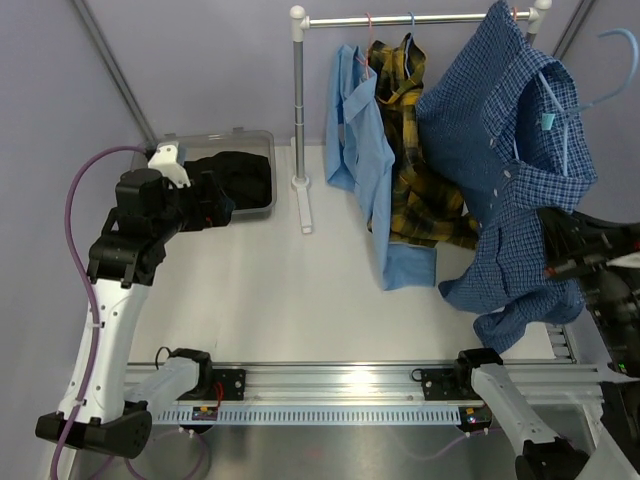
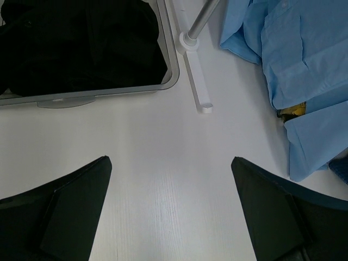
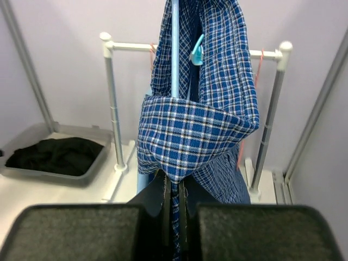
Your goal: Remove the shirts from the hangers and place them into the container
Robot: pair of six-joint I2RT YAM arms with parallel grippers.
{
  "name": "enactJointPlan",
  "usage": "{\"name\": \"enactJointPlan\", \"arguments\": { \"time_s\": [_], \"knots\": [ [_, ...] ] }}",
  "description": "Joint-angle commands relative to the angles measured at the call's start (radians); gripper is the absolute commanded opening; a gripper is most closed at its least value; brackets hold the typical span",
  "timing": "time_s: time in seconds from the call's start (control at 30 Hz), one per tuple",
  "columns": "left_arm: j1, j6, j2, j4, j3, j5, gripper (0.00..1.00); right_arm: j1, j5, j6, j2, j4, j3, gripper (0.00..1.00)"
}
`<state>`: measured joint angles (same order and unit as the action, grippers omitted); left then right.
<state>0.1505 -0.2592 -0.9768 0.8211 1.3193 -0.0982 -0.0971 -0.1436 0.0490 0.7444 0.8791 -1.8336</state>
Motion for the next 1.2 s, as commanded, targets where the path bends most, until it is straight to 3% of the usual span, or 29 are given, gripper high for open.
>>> {"name": "enactJointPlan", "arguments": {
  "time_s": [0.0, 0.4, 0.63, 0.9, 1.17],
  "knots": [
    [0.004, -0.005, -0.011, -0.022, 0.067, -0.031, 0.99, 0.003, -0.141, 0.065, -0.023, -0.134, -0.05, 0.0],
    [0.004, -0.008, -0.03, -0.02, 0.12, -0.029, 0.99, 0.0, -0.552, -0.043, 0.032, -0.285, -0.259, 0.0],
    [0.004, 0.006, 0.021, -0.02, 0.095, 0.028, 0.99, 0.002, -0.775, -0.248, 0.096, -0.491, -0.176, 0.0],
    [0.004, 0.018, 0.105, -0.013, 0.035, 0.139, 0.99, 0.0, -0.783, -0.273, 0.167, -0.569, 0.155, 0.0],
    [0.004, 0.02, 0.136, 0.033, 0.069, 0.314, 0.99, -0.062, -0.654, -0.126, 0.233, -0.511, 0.359, 0.0]
  ]
}}
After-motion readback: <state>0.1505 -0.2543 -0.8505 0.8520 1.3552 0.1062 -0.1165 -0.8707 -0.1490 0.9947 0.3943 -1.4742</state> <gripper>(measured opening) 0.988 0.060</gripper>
